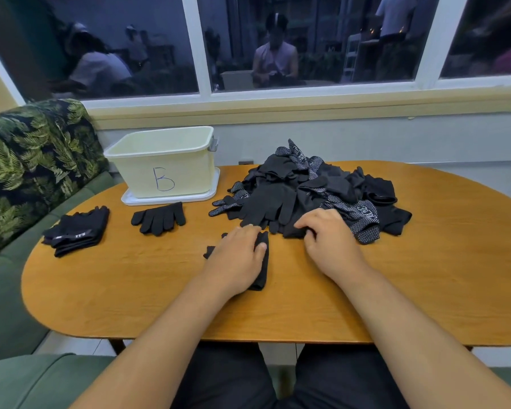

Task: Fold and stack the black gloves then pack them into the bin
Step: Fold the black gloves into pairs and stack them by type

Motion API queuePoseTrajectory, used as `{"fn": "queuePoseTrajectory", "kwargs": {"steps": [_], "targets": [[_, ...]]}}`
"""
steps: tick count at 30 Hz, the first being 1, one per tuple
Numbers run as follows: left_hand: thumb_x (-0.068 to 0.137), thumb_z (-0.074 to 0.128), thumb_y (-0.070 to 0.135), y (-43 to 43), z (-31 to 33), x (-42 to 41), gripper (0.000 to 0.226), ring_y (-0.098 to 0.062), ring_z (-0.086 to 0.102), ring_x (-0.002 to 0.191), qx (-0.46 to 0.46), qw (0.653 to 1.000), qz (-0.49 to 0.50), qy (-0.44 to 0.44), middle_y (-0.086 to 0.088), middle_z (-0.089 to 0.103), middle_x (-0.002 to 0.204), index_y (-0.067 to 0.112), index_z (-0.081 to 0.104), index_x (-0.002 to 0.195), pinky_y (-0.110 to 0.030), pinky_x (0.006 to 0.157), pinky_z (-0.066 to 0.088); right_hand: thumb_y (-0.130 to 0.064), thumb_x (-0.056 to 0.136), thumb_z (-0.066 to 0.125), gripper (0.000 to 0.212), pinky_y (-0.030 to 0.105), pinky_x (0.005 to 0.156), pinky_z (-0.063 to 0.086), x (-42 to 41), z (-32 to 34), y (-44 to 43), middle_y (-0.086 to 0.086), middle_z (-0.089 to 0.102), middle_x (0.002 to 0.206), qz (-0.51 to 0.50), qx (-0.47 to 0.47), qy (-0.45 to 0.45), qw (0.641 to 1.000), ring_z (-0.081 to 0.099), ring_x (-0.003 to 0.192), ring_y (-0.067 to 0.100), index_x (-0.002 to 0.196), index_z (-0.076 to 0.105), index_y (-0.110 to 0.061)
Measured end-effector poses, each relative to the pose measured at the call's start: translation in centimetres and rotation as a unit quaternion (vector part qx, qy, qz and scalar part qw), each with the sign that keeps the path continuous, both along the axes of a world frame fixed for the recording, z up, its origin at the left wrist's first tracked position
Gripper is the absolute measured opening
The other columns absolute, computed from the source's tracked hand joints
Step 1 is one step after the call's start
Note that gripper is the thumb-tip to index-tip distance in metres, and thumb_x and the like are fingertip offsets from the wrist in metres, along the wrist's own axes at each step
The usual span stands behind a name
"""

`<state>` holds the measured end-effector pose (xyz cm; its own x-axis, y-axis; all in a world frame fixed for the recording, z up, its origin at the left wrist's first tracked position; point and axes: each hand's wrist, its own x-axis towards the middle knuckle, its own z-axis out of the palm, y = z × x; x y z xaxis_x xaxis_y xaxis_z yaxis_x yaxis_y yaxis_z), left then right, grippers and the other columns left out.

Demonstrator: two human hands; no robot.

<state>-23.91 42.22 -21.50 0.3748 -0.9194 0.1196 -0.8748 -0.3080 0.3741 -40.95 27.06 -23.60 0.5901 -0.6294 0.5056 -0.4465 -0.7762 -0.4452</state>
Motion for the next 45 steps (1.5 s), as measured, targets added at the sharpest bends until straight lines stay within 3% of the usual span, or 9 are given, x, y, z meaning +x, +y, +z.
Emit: {"fn": "queuePoseTrajectory", "kwargs": {"steps": [4, 12, 17, 20, 26, 30, 33, 40, 45], "targets": [[0.110, 0.018, 0.064, 0.5, -2.4, 0.7, 0.066, -0.017, -0.004, 0.165, 0.083, 0.995, 0.003, -0.050, 0.009, 0.004, 0.179, 0.039, 0.010, 0.169, -0.051, 0.133, 0.002, -0.014, 0.095, 0.067, 0.030, 0.042, 0.107, 0.042, -0.5, 0.4, -0.1, -0.014, 0.066, 0.124, -0.061, -0.016, 0.053, 0.997, 0.048, 0.127, 0.017, 0.120, 0.076, -0.029], [0.105, 0.012, 0.074, 0.1, -2.2, 0.5, 0.072, -0.026, -0.016, 0.163, 0.147, 0.987, -0.006, -0.072, 0.006, -0.011, 0.178, 0.044, -0.004, 0.168, -0.061, 0.130, -0.004, -0.025, 0.098, 0.065, 0.031, 0.042, 0.113, 0.039, -0.2, 0.4, 0.7, -0.017, 0.060, 0.130, -0.061, -0.015, 0.090, 0.994, 0.046, 0.131, 0.014, 0.127, 0.073, -0.033], [0.105, 0.012, 0.073, 0.0, -1.8, 0.4, 0.074, -0.026, -0.018, 0.163, 0.170, 0.983, -0.017, -0.074, 0.005, -0.016, 0.177, 0.042, -0.009, 0.168, -0.060, 0.130, -0.004, -0.020, 0.102, 0.059, 0.026, 0.035, 0.103, 0.045, -0.9, 1.7, -0.3, -0.014, 0.068, 0.123, -0.062, 0.032, -0.028, 0.997, 0.052, 0.124, 0.013, 0.117, 0.078, -0.029], [0.105, 0.012, 0.073, -0.1, -1.8, 0.3, 0.073, -0.025, -0.018, 0.163, 0.171, 0.982, -0.016, -0.075, 0.004, -0.016, 0.177, 0.042, -0.009, 0.168, -0.060, 0.130, -0.004, -0.009, 0.103, 0.054, 0.031, 0.031, 0.096, 0.046, -2.7, 3.7, -4.1, -0.005, 0.070, 0.123, -0.128, 0.078, -0.090, 0.985, 0.058, 0.121, 0.018, 0.114, 0.080, -0.022], [0.104, 0.012, 0.075, -0.1, -2.1, 0.2, 0.075, -0.025, -0.019, 0.163, 0.157, 0.984, -0.008, -0.081, 0.004, -0.015, 0.178, 0.042, -0.008, 0.168, -0.059, 0.130, -0.004, 0.004, 0.092, 0.058, 0.045, 0.039, 0.101, 0.053, -6.0, 5.4, -12.6, 0.014, 0.072, 0.134, -0.218, 0.159, 0.055, 0.961, 0.064, 0.124, 0.037, 0.131, 0.073, -0.013], [0.100, 0.011, 0.081, 0.1, -2.0, 0.1, 0.080, -0.029, -0.021, 0.162, 0.164, 0.983, -0.006, -0.080, 0.004, -0.017, 0.177, 0.043, -0.010, 0.168, -0.059, 0.130, -0.007, -0.013, 0.096, 0.066, 0.042, 0.040, 0.096, 0.056, -6.0, 4.4, -15.5, 0.015, 0.070, 0.135, -0.206, 0.148, 0.165, 0.953, 0.064, 0.121, 0.037, 0.138, 0.068, -0.012], [0.097, 0.011, 0.085, 0.1, -1.9, 0.1, 0.083, -0.033, -0.022, 0.162, 0.168, 0.983, -0.003, -0.077, 0.004, -0.018, 0.177, 0.046, -0.011, 0.167, -0.060, 0.129, -0.009, -0.024, 0.100, 0.068, 0.039, 0.039, 0.088, 0.058, -5.8, 3.3, -16.6, 0.014, 0.072, 0.130, -0.215, 0.135, 0.189, 0.949, 0.066, 0.115, 0.036, 0.138, 0.070, -0.015], [0.097, 0.011, 0.084, 0.1, -2.1, 0.1, 0.083, -0.032, -0.021, 0.162, 0.162, 0.983, -0.002, -0.083, 0.003, -0.016, 0.177, 0.045, -0.011, 0.167, -0.060, 0.129, -0.007, -0.025, 0.108, 0.051, 0.028, 0.038, 0.073, 0.044, -7.0, 6.0, -17.4, 0.023, 0.073, 0.111, -0.280, 0.093, 0.079, 0.952, 0.064, 0.097, 0.043, 0.117, 0.072, -0.008], [0.097, 0.011, 0.085, 0.3, -2.0, -0.1, 0.084, -0.032, -0.020, 0.162, 0.148, 0.986, -0.003, -0.081, 0.004, -0.014, 0.178, 0.045, -0.009, 0.167, -0.060, 0.130, -0.006, -0.030, 0.110, 0.043, 0.029, 0.044, 0.076, 0.047, -8.4, 12.3, -15.9, 0.018, 0.068, 0.105, -0.283, 0.042, -0.012, 0.958, 0.061, 0.096, 0.042, 0.116, 0.064, -0.011]]}}
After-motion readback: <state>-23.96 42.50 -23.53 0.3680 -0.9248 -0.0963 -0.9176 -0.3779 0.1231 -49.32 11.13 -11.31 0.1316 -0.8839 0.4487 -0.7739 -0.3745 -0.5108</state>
